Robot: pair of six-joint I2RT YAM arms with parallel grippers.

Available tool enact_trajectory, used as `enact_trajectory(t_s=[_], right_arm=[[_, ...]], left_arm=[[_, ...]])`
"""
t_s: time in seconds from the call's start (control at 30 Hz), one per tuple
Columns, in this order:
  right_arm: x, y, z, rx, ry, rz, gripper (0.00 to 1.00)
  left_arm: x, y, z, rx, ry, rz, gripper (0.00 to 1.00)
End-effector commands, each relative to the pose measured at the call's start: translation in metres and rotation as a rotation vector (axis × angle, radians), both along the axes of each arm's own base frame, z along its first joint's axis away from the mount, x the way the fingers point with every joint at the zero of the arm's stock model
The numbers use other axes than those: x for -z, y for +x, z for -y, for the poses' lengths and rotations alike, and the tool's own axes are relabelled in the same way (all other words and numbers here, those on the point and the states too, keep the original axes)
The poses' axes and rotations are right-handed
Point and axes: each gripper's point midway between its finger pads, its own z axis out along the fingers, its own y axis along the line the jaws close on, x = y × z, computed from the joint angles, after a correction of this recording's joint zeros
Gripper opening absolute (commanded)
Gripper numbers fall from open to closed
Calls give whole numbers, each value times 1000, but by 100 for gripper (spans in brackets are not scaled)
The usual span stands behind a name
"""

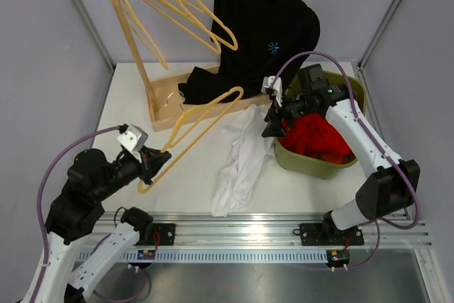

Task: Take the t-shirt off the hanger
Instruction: Remove the tshirt from the hanger, then pass the hanger from the left arm to the right

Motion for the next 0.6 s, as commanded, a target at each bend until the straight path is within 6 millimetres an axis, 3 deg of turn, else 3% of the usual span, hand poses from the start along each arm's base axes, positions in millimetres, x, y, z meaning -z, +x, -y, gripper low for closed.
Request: enact_trajectory(t_s=[0.0, 0.03, 0.07, 0.1, 0.23, 0.3, 0.43, 0.57], right_arm=[[-37, -13, 13, -107, -13, 264, 70], [-45, -17, 15, -152, -4, 315, 71], [-47, -37, 17, -225, 17, 301, 72], [-54, -40, 20, -279, 24, 382, 72], [-75, -43, 32, -287, 27, 420, 73], [-74, -39, 39, -304, 24, 411, 73], [-66, -63, 40, -395, 56, 298, 73], [-63, -62, 33, -403, 107, 249, 71]], left_arm=[[-6, 4, 24, 147, 7, 46, 0], [-5, 2, 28, 179, 15, 50, 0], [-2, 1, 31, 219, 39, 72, 0], [0, -2, 37, 266, 43, 66, 0], [6, -2, 45, 324, 55, 79, 0], [9, -3, 47, 352, 62, 98, 0], [14, -8, 50, 403, 71, 141, 0], [10, -13, 53, 440, 59, 199, 0]])
